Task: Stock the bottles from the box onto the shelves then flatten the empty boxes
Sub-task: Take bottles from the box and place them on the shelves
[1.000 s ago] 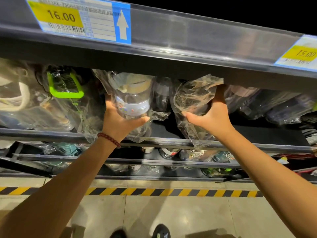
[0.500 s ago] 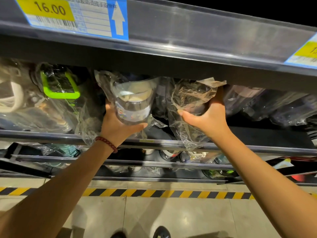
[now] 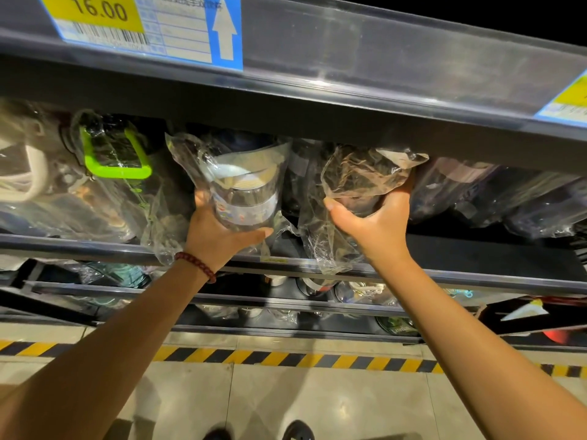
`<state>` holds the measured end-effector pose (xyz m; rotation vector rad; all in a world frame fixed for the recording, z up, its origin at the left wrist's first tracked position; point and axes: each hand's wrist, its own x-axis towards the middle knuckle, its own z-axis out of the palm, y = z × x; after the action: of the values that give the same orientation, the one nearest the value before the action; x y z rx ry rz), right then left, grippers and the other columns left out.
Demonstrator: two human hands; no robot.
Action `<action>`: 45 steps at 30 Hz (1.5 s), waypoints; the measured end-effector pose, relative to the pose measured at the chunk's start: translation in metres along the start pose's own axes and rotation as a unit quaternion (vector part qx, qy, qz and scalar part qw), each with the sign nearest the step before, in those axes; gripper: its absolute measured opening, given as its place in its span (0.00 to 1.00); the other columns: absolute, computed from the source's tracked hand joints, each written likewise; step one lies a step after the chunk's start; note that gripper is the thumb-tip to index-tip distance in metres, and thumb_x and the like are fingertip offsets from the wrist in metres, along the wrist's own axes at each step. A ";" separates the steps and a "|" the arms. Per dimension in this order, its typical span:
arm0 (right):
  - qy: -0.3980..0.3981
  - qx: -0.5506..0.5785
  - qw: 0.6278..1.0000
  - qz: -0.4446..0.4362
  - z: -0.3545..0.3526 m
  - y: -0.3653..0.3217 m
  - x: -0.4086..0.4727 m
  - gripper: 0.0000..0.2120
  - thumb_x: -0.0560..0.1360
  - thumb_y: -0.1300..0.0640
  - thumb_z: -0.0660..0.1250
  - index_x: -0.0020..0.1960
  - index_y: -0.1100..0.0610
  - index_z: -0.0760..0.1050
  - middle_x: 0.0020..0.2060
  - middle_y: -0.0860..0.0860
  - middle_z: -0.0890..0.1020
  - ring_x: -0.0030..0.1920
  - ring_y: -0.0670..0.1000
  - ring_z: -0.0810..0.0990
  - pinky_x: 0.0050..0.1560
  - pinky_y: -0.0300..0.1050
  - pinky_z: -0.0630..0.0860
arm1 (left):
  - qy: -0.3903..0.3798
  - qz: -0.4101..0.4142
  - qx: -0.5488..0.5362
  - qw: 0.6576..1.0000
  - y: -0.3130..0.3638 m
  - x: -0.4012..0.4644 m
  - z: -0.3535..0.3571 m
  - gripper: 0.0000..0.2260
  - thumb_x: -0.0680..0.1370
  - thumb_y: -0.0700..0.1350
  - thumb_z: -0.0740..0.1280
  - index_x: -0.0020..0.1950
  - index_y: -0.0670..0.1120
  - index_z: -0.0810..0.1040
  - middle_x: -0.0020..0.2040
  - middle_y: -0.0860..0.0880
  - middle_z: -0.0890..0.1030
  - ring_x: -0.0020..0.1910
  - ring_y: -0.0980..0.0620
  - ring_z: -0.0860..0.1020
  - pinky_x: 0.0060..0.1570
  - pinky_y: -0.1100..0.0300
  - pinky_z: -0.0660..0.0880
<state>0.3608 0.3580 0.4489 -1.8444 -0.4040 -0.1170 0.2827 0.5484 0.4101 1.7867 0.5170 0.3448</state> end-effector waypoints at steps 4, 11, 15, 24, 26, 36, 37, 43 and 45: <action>0.055 0.007 0.998 -0.040 0.007 0.009 -0.004 0.19 0.64 0.67 0.75 0.51 0.66 0.70 0.40 0.42 0.76 0.41 0.31 0.78 0.44 0.25 0.72 | 0.000 0.000 -0.003 1.000 0.000 0.001 0.000 0.31 0.61 0.37 0.79 0.56 0.50 0.66 0.53 0.52 0.75 0.54 0.56 0.74 0.51 0.74 0.69; 0.132 0.052 0.989 -0.029 0.013 0.011 -0.012 0.24 0.64 0.62 0.73 0.51 0.58 0.61 0.45 0.44 0.70 0.43 0.29 0.73 0.48 0.24 0.70 | -0.001 0.005 0.000 1.000 -0.001 0.000 -0.002 0.31 0.60 0.39 0.80 0.53 0.55 0.65 0.53 0.51 0.75 0.56 0.52 0.75 0.60 0.60 0.71; 0.153 0.054 0.987 -0.004 0.013 0.019 -0.015 0.27 0.63 0.58 0.73 0.53 0.61 0.59 0.46 0.43 0.69 0.43 0.29 0.72 0.49 0.25 0.70 | -0.015 0.020 -0.012 1.000 0.002 -0.001 -0.002 0.28 0.61 0.37 0.79 0.49 0.55 0.66 0.49 0.54 0.76 0.52 0.54 0.76 0.54 0.65 0.74; 0.095 0.030 0.995 -0.002 0.019 0.022 -0.011 0.30 0.61 0.50 0.75 0.54 0.62 0.64 0.49 0.56 0.75 0.49 0.53 0.78 0.55 0.48 0.78 | -0.010 0.030 -0.003 0.999 0.005 -0.003 -0.001 0.32 0.62 0.36 0.78 0.46 0.60 0.61 0.52 0.52 0.73 0.55 0.54 0.73 0.51 0.70 0.71; 0.093 0.022 0.995 -0.004 0.020 0.023 -0.012 0.31 0.61 0.50 0.75 0.55 0.59 0.63 0.51 0.57 0.74 0.52 0.54 0.77 0.58 0.53 0.77 | -0.012 0.028 -0.005 1.000 0.007 -0.004 -0.001 0.31 0.62 0.36 0.79 0.46 0.60 0.61 0.53 0.51 0.73 0.56 0.53 0.73 0.57 0.64 0.70; -0.013 0.005 0.999 0.033 0.012 0.027 -0.013 0.39 0.60 0.51 0.80 0.60 0.63 0.60 0.54 0.51 0.73 0.55 0.38 0.74 0.58 0.31 0.71 | -0.015 0.007 0.006 1.000 0.001 -0.001 -0.002 0.32 0.62 0.39 0.79 0.53 0.53 0.61 0.55 0.50 0.73 0.57 0.52 0.73 0.59 0.62 0.69; -0.035 -0.011 0.999 0.038 0.010 0.028 -0.015 0.38 0.61 0.54 0.80 0.59 0.62 0.59 0.52 0.45 0.70 0.52 0.31 0.71 0.55 0.25 0.69 | -0.014 0.004 0.006 1.000 0.000 0.000 -0.002 0.33 0.61 0.39 0.79 0.55 0.52 0.62 0.56 0.49 0.74 0.58 0.51 0.73 0.60 0.60 0.70; -0.053 -0.071 0.994 0.072 0.008 0.037 -0.017 0.34 0.63 0.61 0.79 0.55 0.57 0.57 0.47 0.38 0.65 0.48 0.27 0.69 0.46 0.17 0.64 | -0.010 0.001 0.007 1.000 0.001 -0.001 -0.001 0.36 0.62 0.38 0.79 0.58 0.50 0.58 0.56 0.52 0.71 0.56 0.55 0.71 0.59 0.64 0.68; -0.043 -0.082 0.993 0.080 0.011 0.038 -0.019 0.32 0.63 0.60 0.79 0.53 0.57 0.58 0.45 0.39 0.67 0.46 0.34 0.71 0.44 0.19 0.65 | -0.011 0.004 0.001 1.000 0.001 -0.001 -0.001 0.36 0.62 0.37 0.79 0.58 0.51 0.57 0.56 0.52 0.70 0.56 0.56 0.70 0.58 0.65 0.68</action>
<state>0.3549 0.3546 0.4054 -2.0414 -0.3123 0.0395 0.2817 0.5485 0.4110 1.7923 0.4951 0.3302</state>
